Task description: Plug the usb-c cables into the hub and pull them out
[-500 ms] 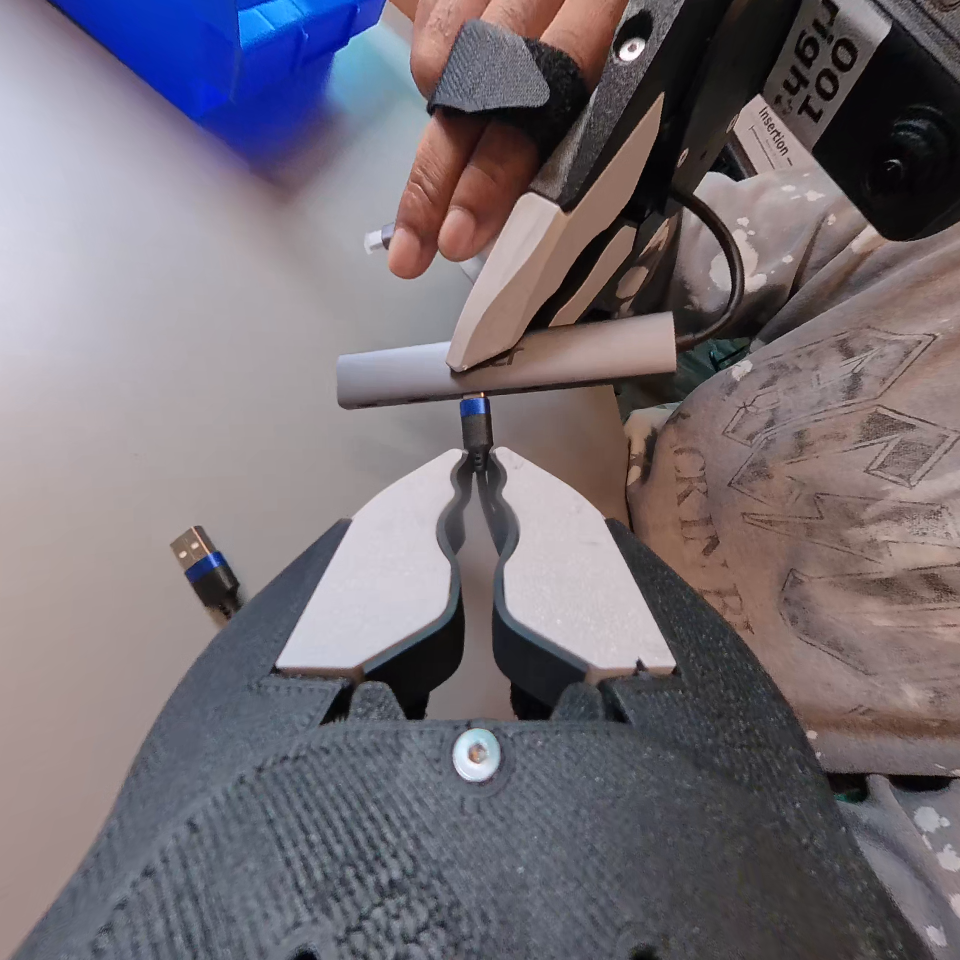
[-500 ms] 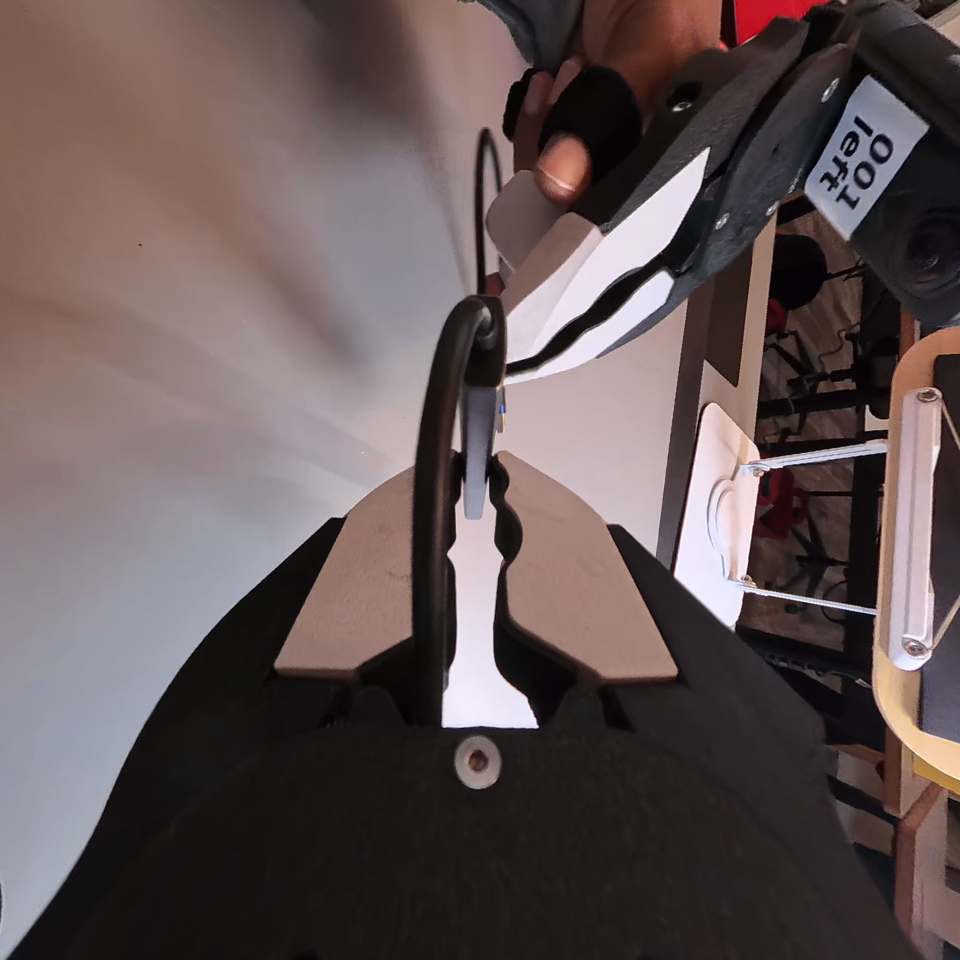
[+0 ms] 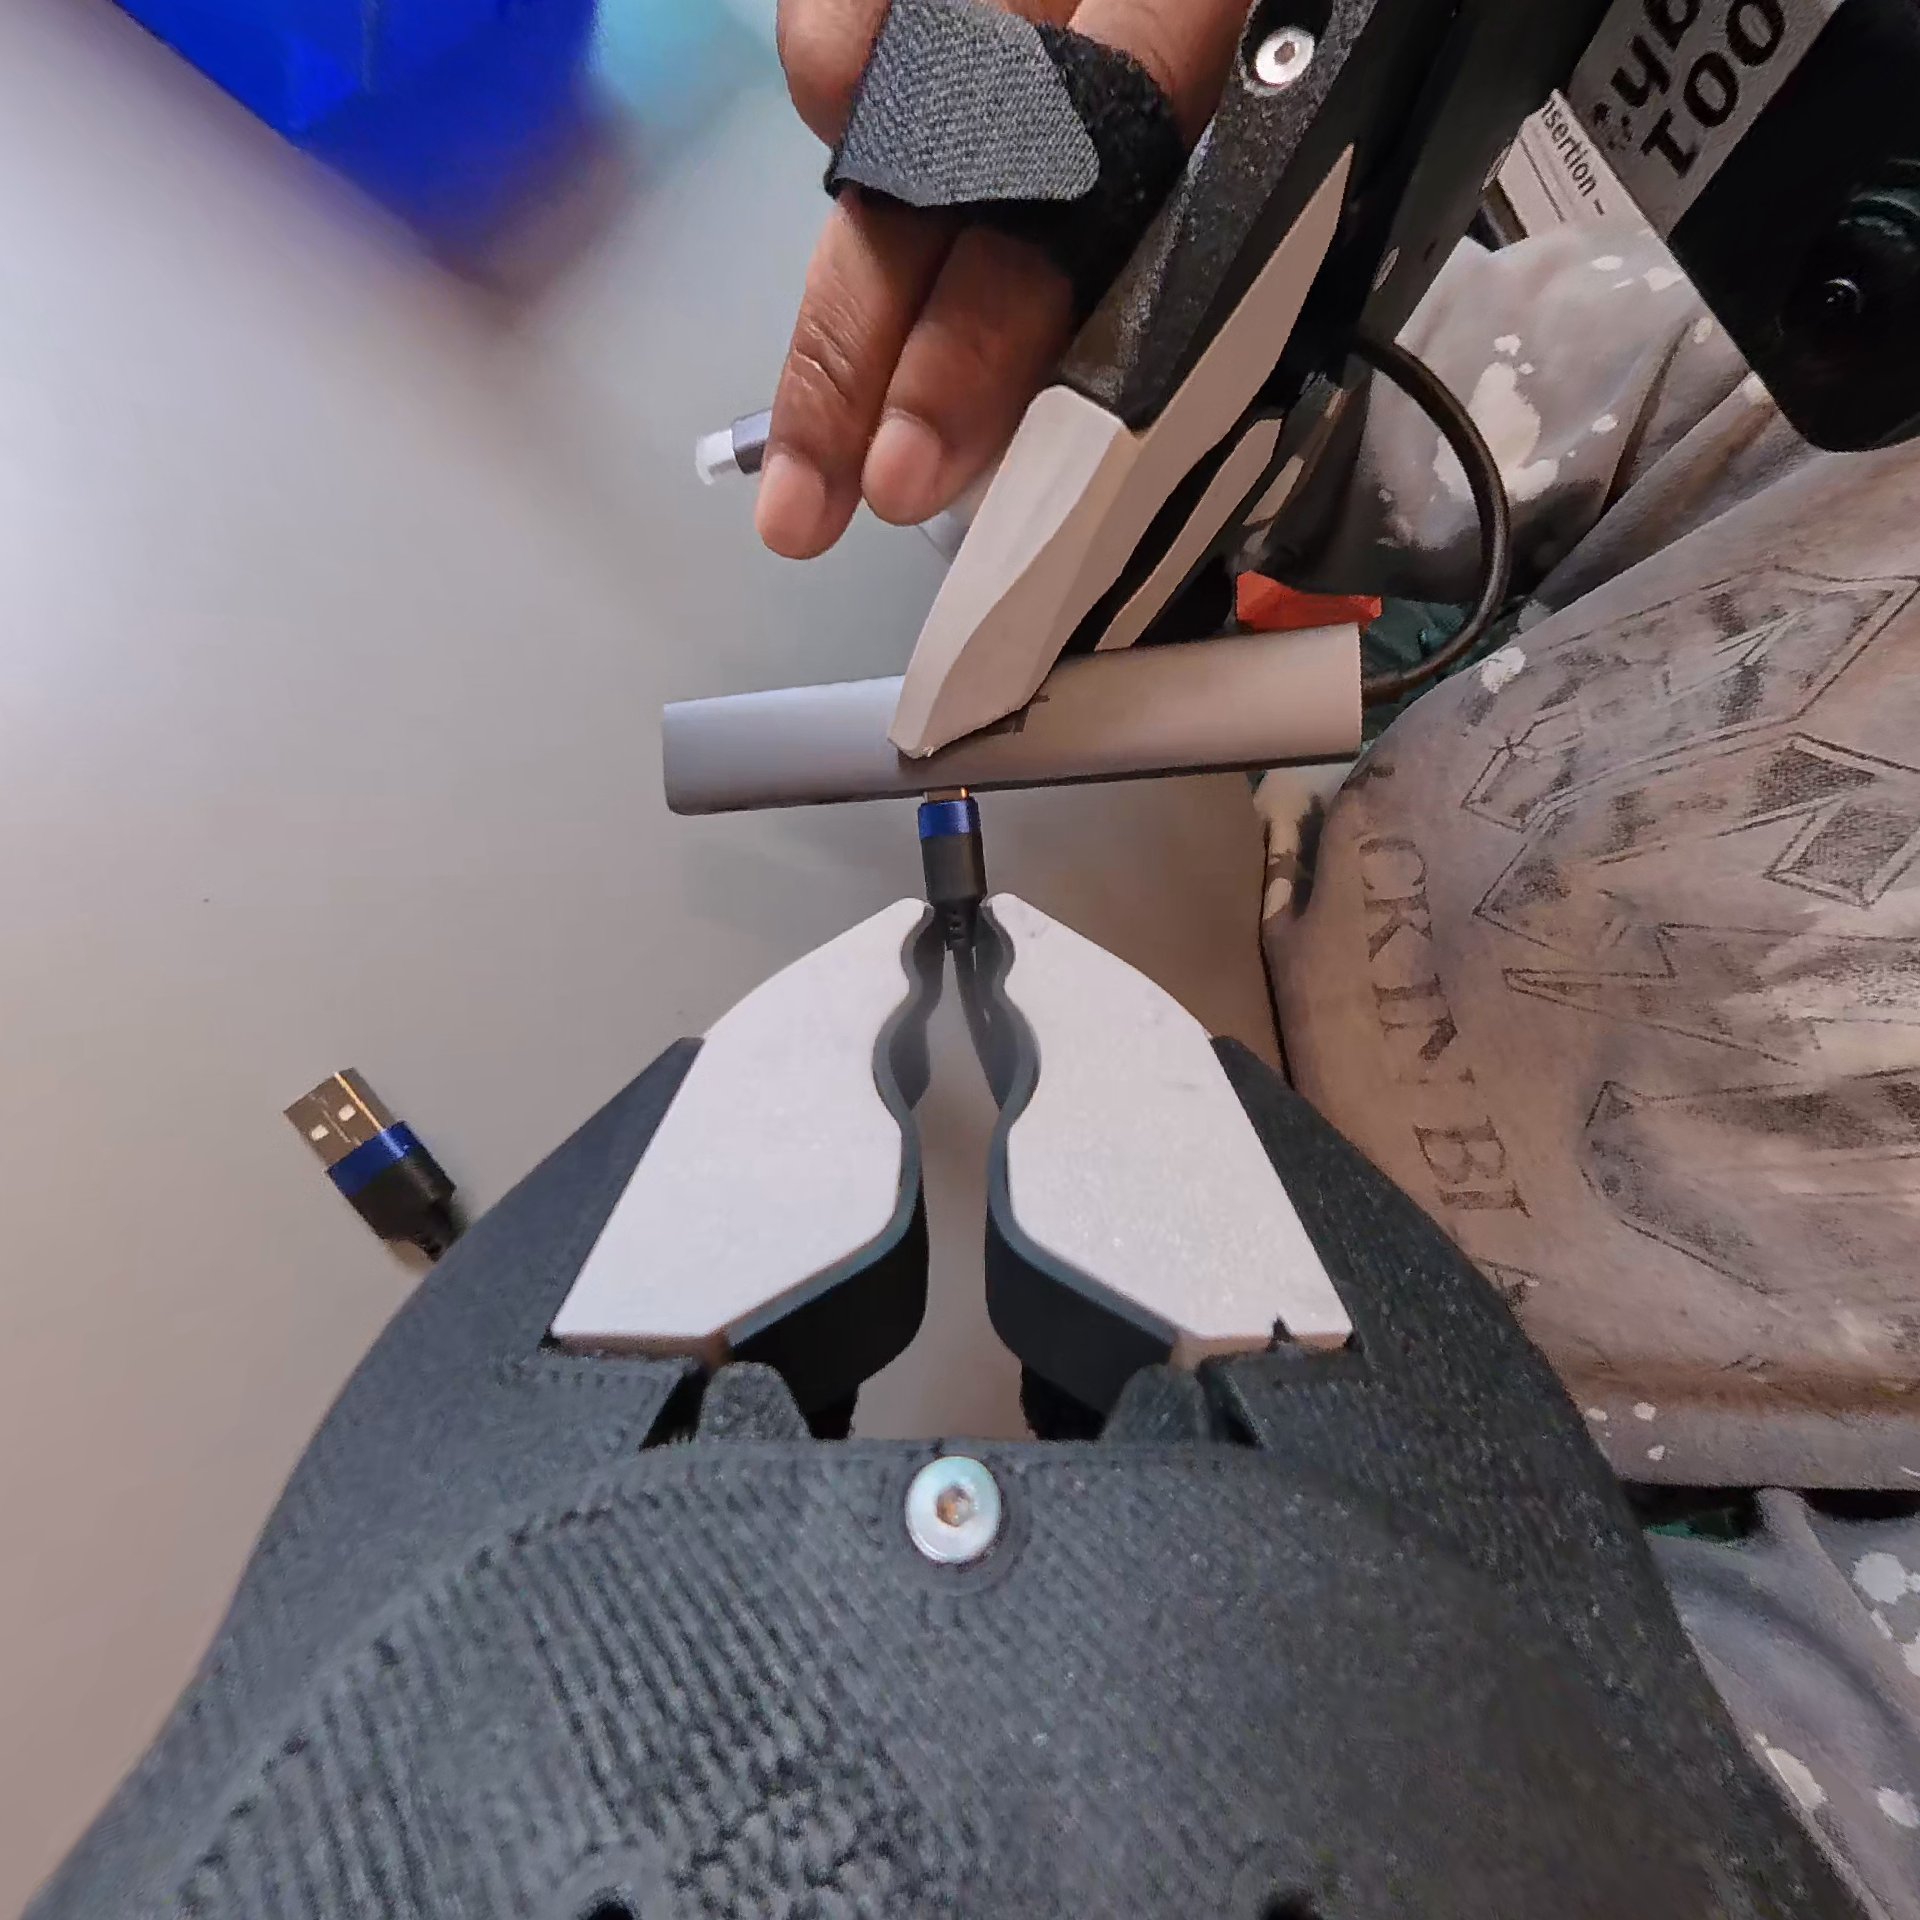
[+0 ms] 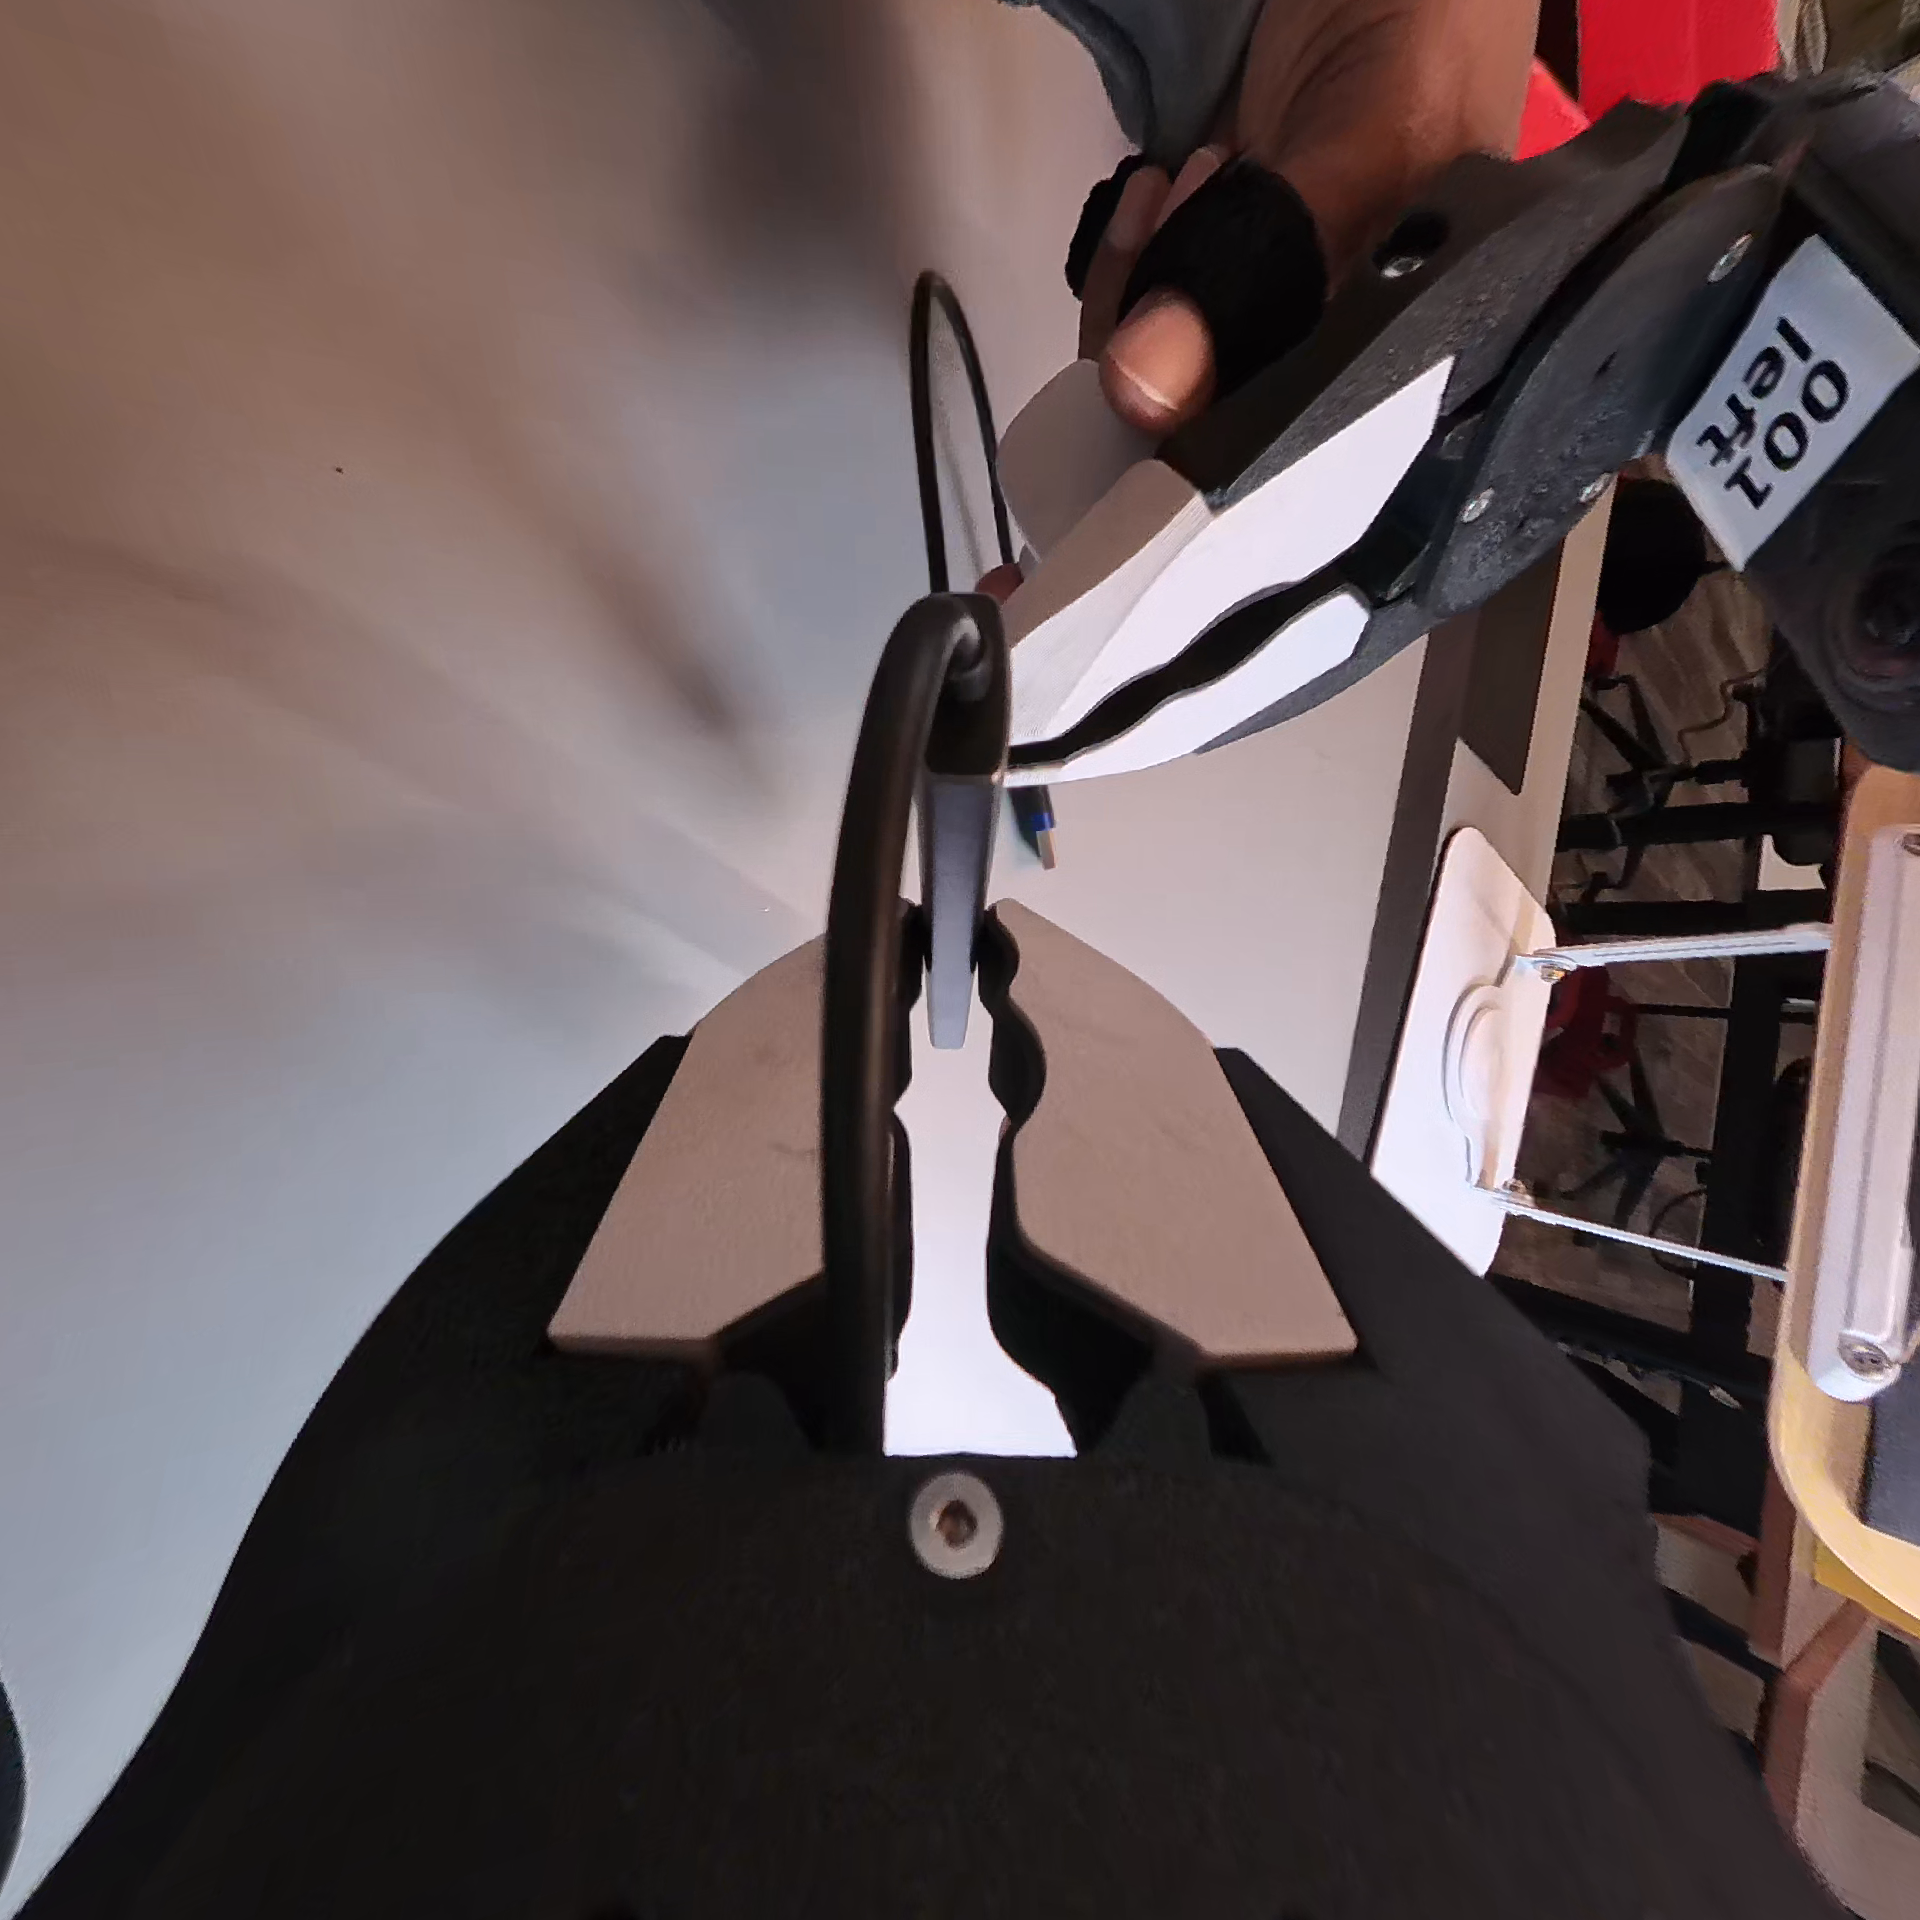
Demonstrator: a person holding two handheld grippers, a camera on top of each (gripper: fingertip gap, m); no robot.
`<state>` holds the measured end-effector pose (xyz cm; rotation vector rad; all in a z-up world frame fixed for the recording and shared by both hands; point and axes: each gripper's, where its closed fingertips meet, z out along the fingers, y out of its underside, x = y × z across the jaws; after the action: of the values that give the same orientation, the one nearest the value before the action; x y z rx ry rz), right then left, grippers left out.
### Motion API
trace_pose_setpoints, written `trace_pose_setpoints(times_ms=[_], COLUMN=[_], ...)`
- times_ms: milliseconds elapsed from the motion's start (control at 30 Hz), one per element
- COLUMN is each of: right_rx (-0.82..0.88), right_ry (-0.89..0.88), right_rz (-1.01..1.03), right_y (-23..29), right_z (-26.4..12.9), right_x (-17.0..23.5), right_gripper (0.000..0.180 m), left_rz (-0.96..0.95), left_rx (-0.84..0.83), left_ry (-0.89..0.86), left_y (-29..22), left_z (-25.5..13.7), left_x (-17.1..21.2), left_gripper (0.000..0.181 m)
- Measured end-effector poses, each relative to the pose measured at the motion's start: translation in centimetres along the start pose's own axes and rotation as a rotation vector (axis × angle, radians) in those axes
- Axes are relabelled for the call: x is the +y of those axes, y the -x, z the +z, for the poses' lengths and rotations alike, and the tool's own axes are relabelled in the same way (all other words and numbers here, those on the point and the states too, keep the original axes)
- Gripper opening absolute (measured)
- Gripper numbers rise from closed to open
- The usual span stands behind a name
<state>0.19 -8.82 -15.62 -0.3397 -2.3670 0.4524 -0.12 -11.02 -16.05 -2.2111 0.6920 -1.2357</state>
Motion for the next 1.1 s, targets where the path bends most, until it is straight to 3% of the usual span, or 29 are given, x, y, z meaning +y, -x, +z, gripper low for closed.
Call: trace_pose_setpoints(times_ms=[133, 267, 400, 533, 733, 1100], right_rx=[0.018, -0.070, -0.184, -0.283, -0.360, -0.414], right_ry=[-0.057, -0.294, -0.411, -0.434, -0.455, -0.553], right_rz=[0.133, 0.501, 0.740, 0.832, 0.897, 0.931], right_y=[-0.9, -2.5, -2.8, -2.2, -1.8, -2.2], right_z=[-0.1, -0.8, -0.8, -0.3, -0.2, -1.6], right_x=[0.6, 1.2, 1.7, 1.1, 0.0, -1.0], right_gripper=[0.010, 0.010, 0.010, 0.010, 0.009, 0.009], left_rz=[0.009, 0.145, 0.257, 0.273, 0.259, 0.216], left_rx=[-0.044, -0.211, -0.408, -0.464, -0.379, -0.180], left_ry=[-0.059, -0.165, -0.093, -0.017, -0.004, -0.144], left_y=[0.5, 0.3, 0.6, 1.3, 0.9, -0.5], left_z=[-0.6, -2.8, -3.9, -3.3, -2.4, -2.5], left_x=[-0.9, -3.4, -3.4, -2.8, -2.2, -3.1], left_gripper=[0.006, 0.017, 0.021, 0.018, 0.009, 0.007])
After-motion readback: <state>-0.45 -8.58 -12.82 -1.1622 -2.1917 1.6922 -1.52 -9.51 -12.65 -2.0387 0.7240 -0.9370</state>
